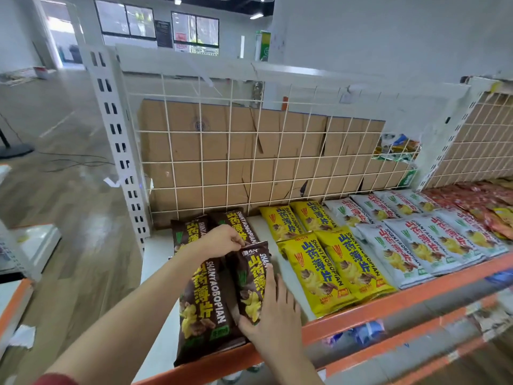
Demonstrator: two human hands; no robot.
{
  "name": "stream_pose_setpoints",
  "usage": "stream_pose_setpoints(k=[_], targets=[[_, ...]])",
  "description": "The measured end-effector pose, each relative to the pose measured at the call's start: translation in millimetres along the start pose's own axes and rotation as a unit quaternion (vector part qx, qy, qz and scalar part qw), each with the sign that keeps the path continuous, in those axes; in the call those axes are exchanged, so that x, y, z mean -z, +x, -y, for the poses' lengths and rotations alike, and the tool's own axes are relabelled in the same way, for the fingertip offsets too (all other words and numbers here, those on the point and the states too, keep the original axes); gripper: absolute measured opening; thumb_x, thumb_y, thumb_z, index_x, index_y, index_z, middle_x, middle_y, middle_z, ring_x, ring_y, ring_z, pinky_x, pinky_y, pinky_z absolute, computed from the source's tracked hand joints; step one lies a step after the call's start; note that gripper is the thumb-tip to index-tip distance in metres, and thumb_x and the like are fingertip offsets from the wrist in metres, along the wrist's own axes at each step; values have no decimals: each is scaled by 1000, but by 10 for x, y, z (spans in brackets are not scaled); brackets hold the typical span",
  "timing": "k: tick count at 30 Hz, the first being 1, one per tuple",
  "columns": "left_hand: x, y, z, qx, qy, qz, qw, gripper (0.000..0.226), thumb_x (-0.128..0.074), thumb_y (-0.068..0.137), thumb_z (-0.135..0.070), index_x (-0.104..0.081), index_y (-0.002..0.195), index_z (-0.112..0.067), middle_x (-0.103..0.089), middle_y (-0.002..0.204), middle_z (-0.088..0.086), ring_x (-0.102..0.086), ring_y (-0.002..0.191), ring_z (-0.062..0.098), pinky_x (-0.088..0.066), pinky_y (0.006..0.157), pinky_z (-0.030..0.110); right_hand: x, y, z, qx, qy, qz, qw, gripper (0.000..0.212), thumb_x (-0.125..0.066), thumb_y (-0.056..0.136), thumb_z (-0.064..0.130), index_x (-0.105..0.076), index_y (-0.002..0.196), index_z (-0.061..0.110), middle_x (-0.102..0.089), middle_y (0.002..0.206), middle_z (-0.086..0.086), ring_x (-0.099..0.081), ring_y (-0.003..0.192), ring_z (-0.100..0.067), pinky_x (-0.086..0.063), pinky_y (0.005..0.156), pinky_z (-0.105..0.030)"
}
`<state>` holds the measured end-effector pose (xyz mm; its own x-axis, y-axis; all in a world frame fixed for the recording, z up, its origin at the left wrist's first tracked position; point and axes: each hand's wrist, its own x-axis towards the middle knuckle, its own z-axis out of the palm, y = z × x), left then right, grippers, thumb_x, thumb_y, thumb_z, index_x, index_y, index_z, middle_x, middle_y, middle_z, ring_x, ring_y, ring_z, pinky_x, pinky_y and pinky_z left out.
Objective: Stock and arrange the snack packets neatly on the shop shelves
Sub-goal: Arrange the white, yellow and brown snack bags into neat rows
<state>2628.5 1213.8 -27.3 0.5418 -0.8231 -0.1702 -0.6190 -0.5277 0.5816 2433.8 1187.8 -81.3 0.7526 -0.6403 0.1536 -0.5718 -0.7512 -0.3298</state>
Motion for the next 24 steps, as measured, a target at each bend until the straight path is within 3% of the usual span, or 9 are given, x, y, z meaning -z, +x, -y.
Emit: stream_pose_setpoints(k=[2,4,6,9,11,16,19,21,24], targets=[[33,17,-14,-19,7,0,1000,21,-61,89,-9,-69,106,2,-68,107,9,-59,96,15,-37,75,13,67,-18,14,-10,-4,25,1000,101,-33,59,75,-43,136,10,-64,113,-5,-66,94,-22,-55,72,-35],[48,29,-1,-24,14,-7,1000,20,-64,88,-13,-71,101,-1,-69,106,9,-60,95,14,-39,78,15,127,-23,38,3,2,67,998,109,-21,58,74,-13,148,13,-43,138,-6,-48,122,-24,-42,97,-39],[40,38,21,-21,23,-18,999,18,-65,87,-16,-72,99,-3,-70,103,7,-61,96,15,-39,79,16,130,-22,28,5,-13,61,998,107,-23,59,71,0,149,16,-34,144,-4,-39,130,-23,-34,104,-38],[-4,24,1,-25,40,-52,998,16,-62,90,-15,-71,97,-4,-66,94,1,-58,87,11,-36,74,14,74,-30,0,-19,-33,65,997,104,-47,50,65,-38,138,10,-63,111,-1,-65,95,-19,-55,72,-35],[-55,14,-7,-21,49,-79,995,15,-58,92,-13,-70,96,-5,-63,91,0,-54,83,10,-35,72,15,31,-36,-7,-7,-39,38,999,102,-48,46,66,-46,132,11,-66,103,1,-67,86,-17,-55,63,-32],[-136,-8,-2,-7,60,-109,992,15,-53,93,-8,-68,91,-8,-62,93,-2,-59,89,16,-40,76,20,36,-75,-37,-18,-48,38,998,108,-52,41,65,-43,133,9,-65,110,-4,-67,87,-22,-55,62,-35],[-163,-13,-1,6,69,-116,991,14,-53,93,-9,-67,89,-10,-65,98,1,-59,90,17,-45,81,26,127,-81,-17,-4,-24,101,995,109,-54,63,61,-8,148,10,-39,143,-9,-47,124,-29,-44,93,-43],[-177,-29,-5,18,85,-112,990,14,-53,92,-9,-66,89,-11,-66,98,2,-61,92,20,-48,82,31,134,-93,-15,1,-46,78,996,104,-49,74,60,6,148,13,-23,151,-7,-32,135,-27,-34,103,-42],[-149,-85,-42,5,156,-137,978,9,-55,92,-17,-63,95,-15,-64,102,2,-58,98,21,-45,84,33,93,-128,-47,-38,-11,67,997,99,-39,59,69,-39,137,6,-60,121,-9,-64,102,-26,-54,75,-39]])
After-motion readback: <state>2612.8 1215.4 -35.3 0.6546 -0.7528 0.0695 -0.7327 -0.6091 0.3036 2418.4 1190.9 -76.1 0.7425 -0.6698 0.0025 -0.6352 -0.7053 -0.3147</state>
